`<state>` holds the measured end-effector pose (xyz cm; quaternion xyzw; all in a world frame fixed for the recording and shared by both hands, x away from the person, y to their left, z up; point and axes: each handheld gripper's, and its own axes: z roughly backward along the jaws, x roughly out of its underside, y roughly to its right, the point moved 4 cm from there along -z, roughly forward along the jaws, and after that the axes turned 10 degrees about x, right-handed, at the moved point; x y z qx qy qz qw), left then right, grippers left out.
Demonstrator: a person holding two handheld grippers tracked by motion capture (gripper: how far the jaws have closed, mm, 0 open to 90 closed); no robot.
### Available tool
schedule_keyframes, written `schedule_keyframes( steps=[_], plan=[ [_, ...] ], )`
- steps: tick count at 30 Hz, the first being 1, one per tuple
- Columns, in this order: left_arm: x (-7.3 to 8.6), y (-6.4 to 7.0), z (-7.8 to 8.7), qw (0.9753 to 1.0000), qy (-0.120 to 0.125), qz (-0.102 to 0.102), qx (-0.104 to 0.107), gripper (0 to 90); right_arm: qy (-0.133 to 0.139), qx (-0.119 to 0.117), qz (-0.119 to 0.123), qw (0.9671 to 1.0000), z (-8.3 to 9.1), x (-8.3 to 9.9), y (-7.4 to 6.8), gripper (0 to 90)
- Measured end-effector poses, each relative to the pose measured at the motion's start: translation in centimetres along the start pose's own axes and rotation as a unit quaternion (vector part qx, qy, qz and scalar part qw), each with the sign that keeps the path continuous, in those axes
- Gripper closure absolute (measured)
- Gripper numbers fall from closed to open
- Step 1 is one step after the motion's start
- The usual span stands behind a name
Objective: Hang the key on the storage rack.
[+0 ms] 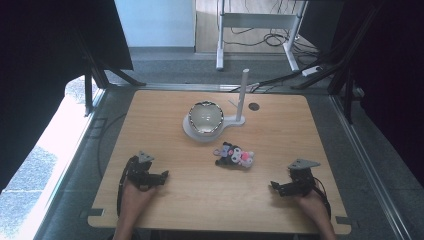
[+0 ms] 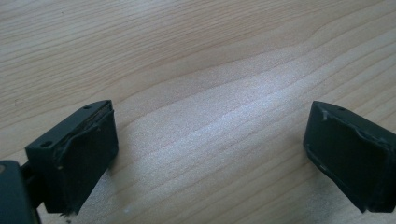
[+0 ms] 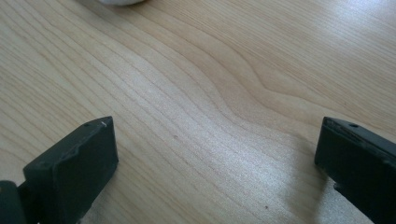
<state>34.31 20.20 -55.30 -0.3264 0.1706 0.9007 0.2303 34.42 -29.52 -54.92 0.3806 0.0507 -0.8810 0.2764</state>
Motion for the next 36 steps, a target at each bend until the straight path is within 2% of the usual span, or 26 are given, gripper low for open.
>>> schedule_keyframes(
  steps=[21, 24, 28, 36],
  plan=[
    [-0.01, -0.01, 0.00, 1.0000, 0.000, 0.000, 0.000, 2.9, 0.000, -0.002, 0.001, 1.0000, 0.08, 0.04, 0.02, 0.0],
    [-0.01, 0.00, 0.00, 1.0000, 0.000, 0.000, 0.000, 2.9, -0.002, -0.005, 0.001, 1.0000, 0.26, 0.08, 0.18, 2.4],
    [-0.01, 0.00, 0.00, 1.0000, 0.000, 0.000, 0.000, 2.9, -0.011, -0.009, 0.009, 0.9999, 0.51, 0.09, 0.32, 3.4],
    [-0.01, 0.00, 0.00, 1.0000, 0.000, 0.000, 0.000, 2.9, -0.010, -0.016, 0.022, 0.9996, 0.84, -0.63, 0.26, 2.4]
  ],
)
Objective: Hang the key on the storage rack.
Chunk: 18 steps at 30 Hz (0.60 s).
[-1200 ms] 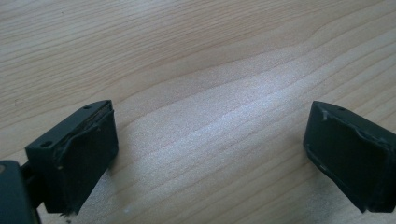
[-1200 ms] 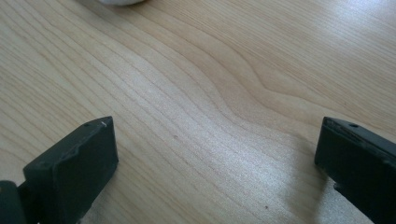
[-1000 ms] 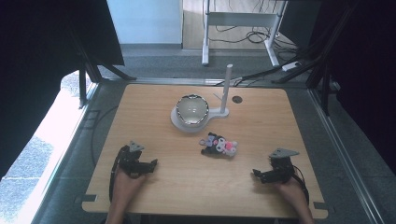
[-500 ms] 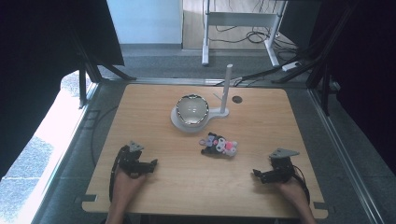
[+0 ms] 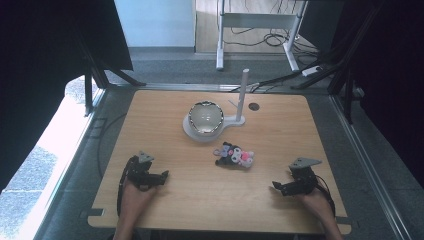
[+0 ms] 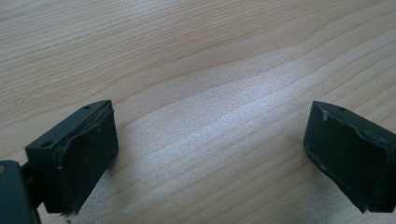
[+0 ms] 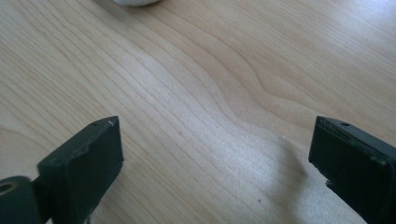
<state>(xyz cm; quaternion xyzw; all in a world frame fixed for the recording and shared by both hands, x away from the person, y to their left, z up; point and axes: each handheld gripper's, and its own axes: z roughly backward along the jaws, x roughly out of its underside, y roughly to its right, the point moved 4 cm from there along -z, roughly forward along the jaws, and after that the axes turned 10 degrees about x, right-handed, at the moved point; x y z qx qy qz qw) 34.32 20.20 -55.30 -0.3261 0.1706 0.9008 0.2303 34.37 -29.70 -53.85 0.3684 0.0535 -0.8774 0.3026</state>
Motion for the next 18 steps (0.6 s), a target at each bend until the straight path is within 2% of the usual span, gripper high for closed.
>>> schedule_keyframes(
  steps=[7, 18],
  plan=[
    [0.0, 0.0, 0.0, 1.0000, 0.000, 0.000, 0.000, 2.9, -0.007, -0.007, 0.027, 0.9996, -0.1, -0.9, -0.2, 0.0],
    [0.0, 0.0, 0.0, 1.0000, 0.000, 0.000, 0.000, 2.9, -0.016, -0.021, 0.035, 0.9990, -0.2, -2.0, -0.4, 0.0]
  ],
)
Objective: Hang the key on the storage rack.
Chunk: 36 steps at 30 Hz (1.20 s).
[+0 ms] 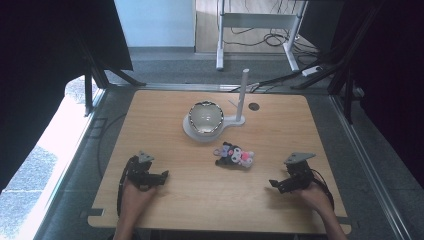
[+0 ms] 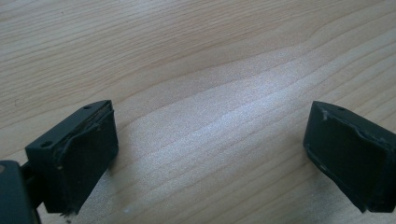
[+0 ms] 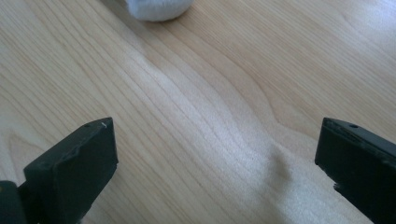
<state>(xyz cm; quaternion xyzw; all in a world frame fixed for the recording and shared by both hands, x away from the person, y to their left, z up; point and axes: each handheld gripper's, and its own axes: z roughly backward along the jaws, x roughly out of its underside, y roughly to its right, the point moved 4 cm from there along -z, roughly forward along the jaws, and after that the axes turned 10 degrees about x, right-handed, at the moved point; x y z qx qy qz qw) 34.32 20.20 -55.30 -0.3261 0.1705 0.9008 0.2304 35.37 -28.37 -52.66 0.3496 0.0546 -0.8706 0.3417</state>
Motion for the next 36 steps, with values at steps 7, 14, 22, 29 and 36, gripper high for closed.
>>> schedule_keyframes(
  steps=[7, 14, 22, 29, 36],
  plan=[
    [0.0, 0.0, 0.0, 1.0000, 0.000, 0.000, 0.000, 2.9, -0.008, -0.006, 0.006, 0.9999, -0.3, -0.8, 0.0, 0.0],
    [0.0, 0.0, 0.0, 1.0000, 0.000, 0.000, 0.000, 2.9, -0.019, -0.015, 0.017, 0.9996, -0.6, -1.9, -0.1, 0.0],
    [0.0, 0.0, 0.0, 1.0000, 0.000, 0.000, 0.000, 2.9, -0.032, -0.021, 0.031, 0.9988, -1.2, -3.3, -0.3, 0.3],
    [0.0, 0.0, 0.0, 1.0000, 0.000, 0.000, 0.000, 2.9, -0.050, -0.027, 0.050, 0.9971, -1.7, -4.6, -0.6, 1.2],
    [0.0, 0.0, 0.0, 1.0000, 0.000, 0.000, 0.000, 2.9, -0.069, -0.037, 0.063, 0.9949, -2.1, -5.8, -0.7, 2.5]
  ],
)
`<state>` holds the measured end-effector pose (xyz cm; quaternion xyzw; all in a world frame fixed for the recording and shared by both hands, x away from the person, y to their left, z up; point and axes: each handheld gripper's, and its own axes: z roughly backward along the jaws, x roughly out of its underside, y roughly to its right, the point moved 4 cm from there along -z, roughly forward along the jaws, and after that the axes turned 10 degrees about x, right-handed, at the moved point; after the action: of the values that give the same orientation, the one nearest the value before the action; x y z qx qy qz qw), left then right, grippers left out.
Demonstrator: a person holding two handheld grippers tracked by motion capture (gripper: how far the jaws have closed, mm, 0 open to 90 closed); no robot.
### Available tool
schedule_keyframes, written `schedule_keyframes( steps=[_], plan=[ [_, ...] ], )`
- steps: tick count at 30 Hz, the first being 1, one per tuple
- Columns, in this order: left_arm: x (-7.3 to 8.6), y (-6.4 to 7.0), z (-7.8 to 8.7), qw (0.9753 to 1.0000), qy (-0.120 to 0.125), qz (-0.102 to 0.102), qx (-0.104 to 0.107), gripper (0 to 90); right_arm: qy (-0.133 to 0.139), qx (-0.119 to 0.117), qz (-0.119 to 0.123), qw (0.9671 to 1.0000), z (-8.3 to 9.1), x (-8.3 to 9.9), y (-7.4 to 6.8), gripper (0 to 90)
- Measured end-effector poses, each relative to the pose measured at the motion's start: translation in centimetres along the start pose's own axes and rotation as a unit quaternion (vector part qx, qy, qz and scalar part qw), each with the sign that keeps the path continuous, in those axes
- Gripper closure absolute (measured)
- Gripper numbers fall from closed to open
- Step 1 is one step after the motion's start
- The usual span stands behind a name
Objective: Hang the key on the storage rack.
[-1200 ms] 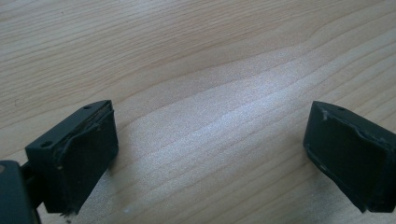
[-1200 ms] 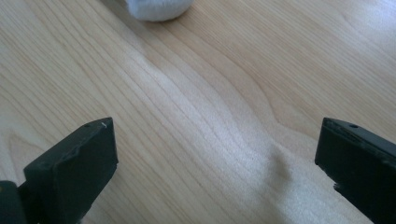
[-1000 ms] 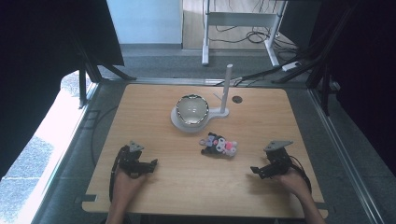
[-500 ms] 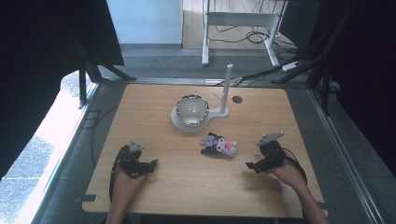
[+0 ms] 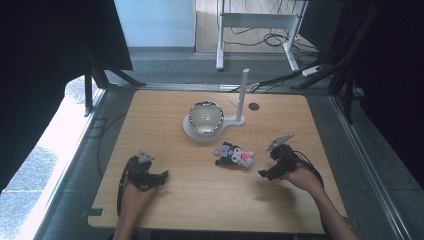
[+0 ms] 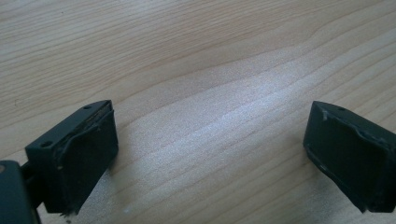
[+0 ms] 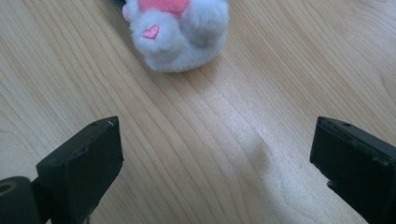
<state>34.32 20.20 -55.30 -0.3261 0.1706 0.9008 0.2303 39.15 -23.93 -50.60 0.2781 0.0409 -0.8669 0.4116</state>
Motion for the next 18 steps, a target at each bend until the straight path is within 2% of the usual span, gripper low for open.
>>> schedule_keyframes(
  steps=[14, 18],
  plan=[
    [0.0, 0.0, 0.0, 1.0000, -0.001, -0.001, 0.000, 2.9, -0.045, -0.015, 0.039, 0.9981, -1.1, -3.0, -0.2, 4.7],
    [0.0, 0.0, 0.0, 1.0000, -0.001, -0.001, 0.000, 2.9, -0.058, -0.020, 0.061, 0.9963, -1.5, -4.1, -0.5, 5.3]
  ],
)
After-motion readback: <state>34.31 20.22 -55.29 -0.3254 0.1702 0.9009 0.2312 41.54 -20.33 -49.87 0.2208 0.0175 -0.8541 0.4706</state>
